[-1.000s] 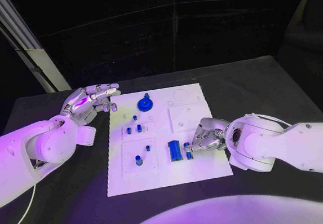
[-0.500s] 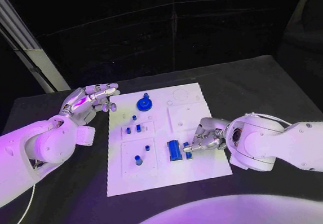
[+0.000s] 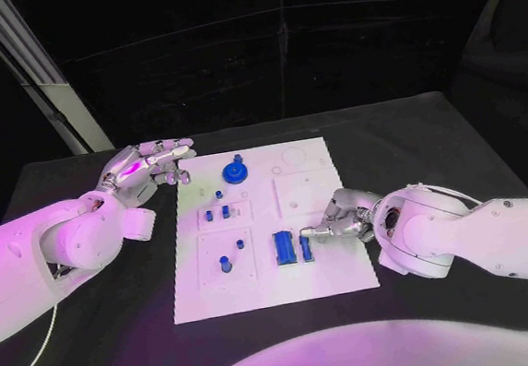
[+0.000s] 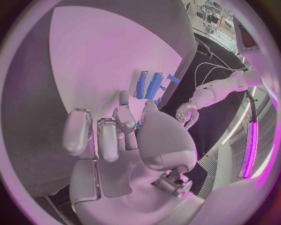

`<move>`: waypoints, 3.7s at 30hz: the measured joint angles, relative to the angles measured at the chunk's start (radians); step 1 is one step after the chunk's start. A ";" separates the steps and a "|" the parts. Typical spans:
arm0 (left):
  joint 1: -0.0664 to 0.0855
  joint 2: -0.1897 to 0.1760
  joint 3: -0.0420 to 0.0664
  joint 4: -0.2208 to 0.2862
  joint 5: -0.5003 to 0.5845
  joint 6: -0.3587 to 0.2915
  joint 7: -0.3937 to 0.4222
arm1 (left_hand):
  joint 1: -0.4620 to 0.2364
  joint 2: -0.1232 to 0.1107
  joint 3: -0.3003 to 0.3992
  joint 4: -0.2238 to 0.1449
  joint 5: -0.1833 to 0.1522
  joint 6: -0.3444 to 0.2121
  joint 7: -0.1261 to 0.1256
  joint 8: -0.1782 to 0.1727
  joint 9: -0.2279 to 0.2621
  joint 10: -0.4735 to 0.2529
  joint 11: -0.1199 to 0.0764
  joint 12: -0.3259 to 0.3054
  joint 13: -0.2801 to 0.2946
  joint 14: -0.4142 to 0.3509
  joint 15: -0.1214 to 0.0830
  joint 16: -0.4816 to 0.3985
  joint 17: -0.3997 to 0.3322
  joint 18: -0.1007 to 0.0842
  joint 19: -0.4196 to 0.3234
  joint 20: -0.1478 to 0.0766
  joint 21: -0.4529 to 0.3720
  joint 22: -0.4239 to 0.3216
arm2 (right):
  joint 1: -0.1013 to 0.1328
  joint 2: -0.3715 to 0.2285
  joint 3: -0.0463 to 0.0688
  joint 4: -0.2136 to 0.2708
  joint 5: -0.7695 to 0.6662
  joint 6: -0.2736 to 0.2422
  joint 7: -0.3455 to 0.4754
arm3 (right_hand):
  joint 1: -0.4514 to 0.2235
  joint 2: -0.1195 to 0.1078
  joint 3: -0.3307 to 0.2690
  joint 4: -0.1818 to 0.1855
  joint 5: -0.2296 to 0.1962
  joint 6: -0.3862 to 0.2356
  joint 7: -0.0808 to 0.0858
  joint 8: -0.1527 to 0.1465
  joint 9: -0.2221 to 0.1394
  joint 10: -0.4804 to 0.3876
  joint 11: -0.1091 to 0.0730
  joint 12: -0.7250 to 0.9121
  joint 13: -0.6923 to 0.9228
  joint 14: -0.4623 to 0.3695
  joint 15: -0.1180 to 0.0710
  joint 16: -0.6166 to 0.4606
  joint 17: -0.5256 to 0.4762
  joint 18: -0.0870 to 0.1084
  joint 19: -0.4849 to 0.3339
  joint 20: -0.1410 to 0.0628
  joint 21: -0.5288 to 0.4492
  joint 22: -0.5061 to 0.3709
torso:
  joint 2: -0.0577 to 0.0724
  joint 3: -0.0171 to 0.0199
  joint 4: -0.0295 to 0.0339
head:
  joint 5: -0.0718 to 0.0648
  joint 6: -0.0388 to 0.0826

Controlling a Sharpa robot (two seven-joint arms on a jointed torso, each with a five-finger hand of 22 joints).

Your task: Assemble the parts on the task board

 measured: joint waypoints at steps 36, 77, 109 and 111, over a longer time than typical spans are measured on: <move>0.000 0.005 0.000 -0.002 0.000 0.003 -0.001 | 0.000 0.000 0.000 0.000 0.000 -0.004 0.004 0.000 0.000 0.000 0.000 0.000 0.000 0.000 0.000 0.000 -0.001 0.000 0.000 0.000 0.000 -0.001 | 0.003 0.044 0.002 -0.036 0.005 -0.018 -0.003 | 0.225 0.019 0.009 -0.086 0.062 -0.003 -0.003 0.017 0.019 0.007 -0.007 0.020 0.023 -0.004 -0.004 0.000 0.000 0.000 0.000 0.000 0.000 0.006 | 0.001 -0.0006 0.0012 | 0.003 -0.010; 0.000 0.003 0.000 -0.003 0.000 0.005 -0.002 | 0.000 0.000 -0.003 0.003 0.000 -0.007 0.000 0.000 0.000 -0.004 -0.004 0.000 0.000 0.000 0.000 0.000 -0.002 0.000 -0.003 0.003 0.000 -0.002 | 0.001 0.027 0.000 -0.035 0.003 -0.032 0.045 | 0.224 -0.027 -0.063 -0.098 -0.002 -0.040 0.010 0.007 0.018 -0.005 0.011 -0.035 -0.010 0.000 -0.007 -0.019 0.001 0.000 -0.015 0.003 -0.022 -0.028 | 0.000 0.0003 0.0001 | 0.001 -0.011; -0.021 0.134 0.000 -0.186 0.066 -0.124 0.118 | -0.014 0.033 -0.123 0.057 -0.005 -0.041 0.009 -0.008 -0.002 -0.030 0.052 -0.181 -0.017 -0.231 0.106 -0.785 -0.314 0.000 -0.357 0.138 -0.469 -0.382 | 0.116 0.226 0.021 -0.577 0.962 0.047 0.935 | 0.458 0.097 -0.014 -0.301 -0.058 -0.230 0.134 -0.112 -0.233 -0.318 0.168 -1.014 -1.141 -0.335 0.189 -1.383 -1.145 0.086 -0.382 0.191 -1.131 -1.049 | -0.055 -0.0171 -0.0179 | 0.016 0.128; -0.025 0.151 0.000 -0.203 0.077 -0.137 0.126 | -0.008 0.040 -0.130 0.058 -0.005 -0.041 0.009 -0.013 -0.002 -0.031 0.052 -0.194 -0.017 -0.227 0.110 -0.811 -0.323 0.000 -0.363 0.141 -0.479 -0.397 | 0.116 0.244 0.021 -0.601 0.976 0.051 0.954 | 0.452 0.103 -0.011 -0.312 -0.058 -0.230 0.134 -0.112 -0.241 -0.318 0.168 -1.014 -1.153 -0.312 0.184 -1.383 -1.156 0.086 -0.360 0.186 -1.131 -1.053 | -0.058 -0.0165 -0.0180 | 0.019 0.137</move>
